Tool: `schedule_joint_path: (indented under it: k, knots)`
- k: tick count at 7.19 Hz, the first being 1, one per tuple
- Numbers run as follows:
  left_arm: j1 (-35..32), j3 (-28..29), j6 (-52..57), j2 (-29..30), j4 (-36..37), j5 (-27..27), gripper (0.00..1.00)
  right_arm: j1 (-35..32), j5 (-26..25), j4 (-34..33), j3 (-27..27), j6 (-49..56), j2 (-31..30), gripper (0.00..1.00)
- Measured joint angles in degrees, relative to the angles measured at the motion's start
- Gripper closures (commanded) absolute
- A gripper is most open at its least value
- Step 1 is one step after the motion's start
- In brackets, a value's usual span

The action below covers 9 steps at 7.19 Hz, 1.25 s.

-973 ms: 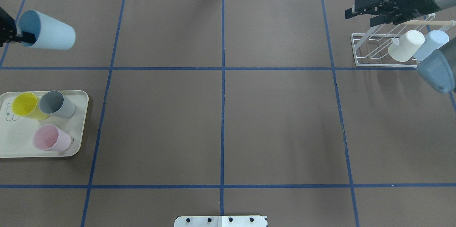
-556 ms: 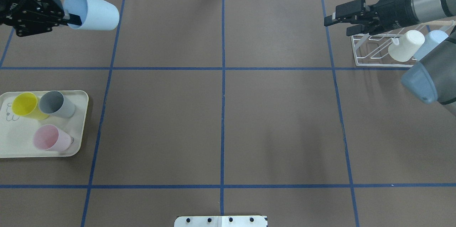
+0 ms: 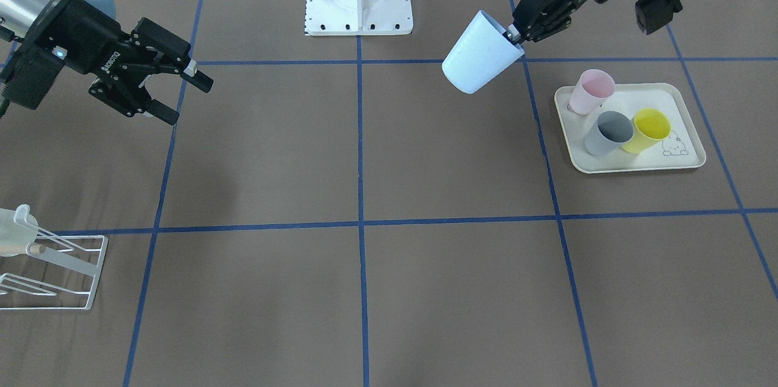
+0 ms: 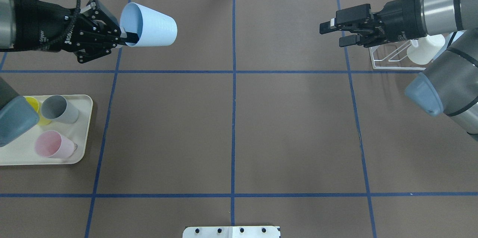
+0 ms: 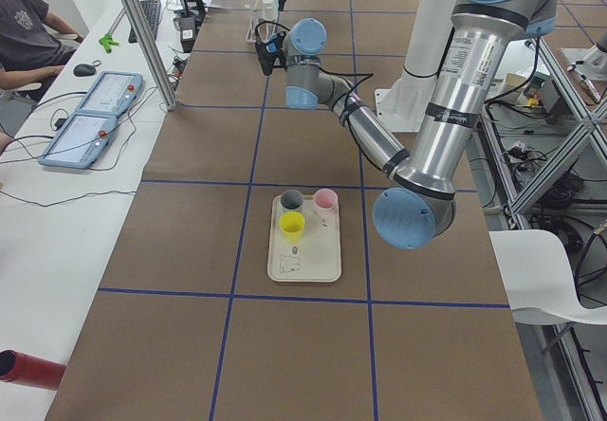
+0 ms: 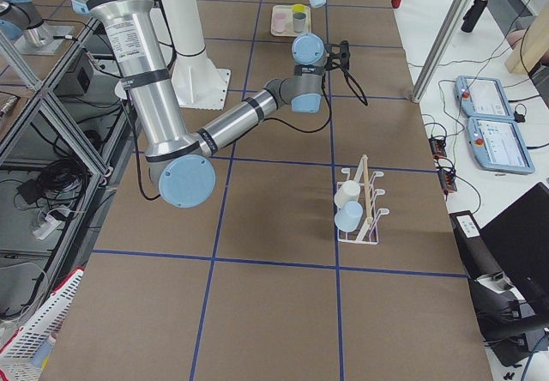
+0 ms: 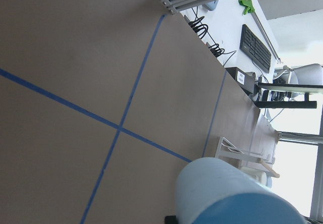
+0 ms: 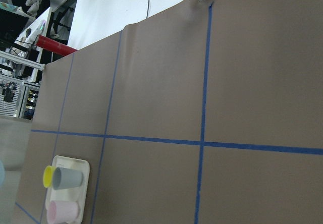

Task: Transfer IKEA cup to right arm and place on rack

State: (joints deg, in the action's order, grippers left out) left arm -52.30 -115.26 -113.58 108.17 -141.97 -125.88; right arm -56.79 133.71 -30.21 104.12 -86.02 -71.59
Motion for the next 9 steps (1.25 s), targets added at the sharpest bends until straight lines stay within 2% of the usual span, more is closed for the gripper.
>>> schedule_joint_path:
  k: [2,4,6,7,9]
  knots:
    - [3.5,2.3,-6.4,2.2,-6.5,0.4,1.00,1.0,0.1,8.3,-0.1,-11.5,1.8,0.02]
    - [5.1,2.8,-13.1,3.2,-11.4,3.7,1.00,2.3,-1.0,15.7,-0.1,-22.1,4.0,0.03]
    - [7.1,3.0,-21.1,3.8,-17.0,8.4,1.00,6.9,-8.5,25.4,-0.3,-31.8,5.1,0.04]
    - [7.5,2.9,-22.7,4.0,-18.8,9.3,1.00,9.2,-12.6,29.4,-0.5,-35.0,5.3,0.03]
    - [8.3,2.9,-28.4,4.6,-23.9,9.7,1.00,11.8,-17.5,34.4,-1.0,-36.9,5.8,0.02]
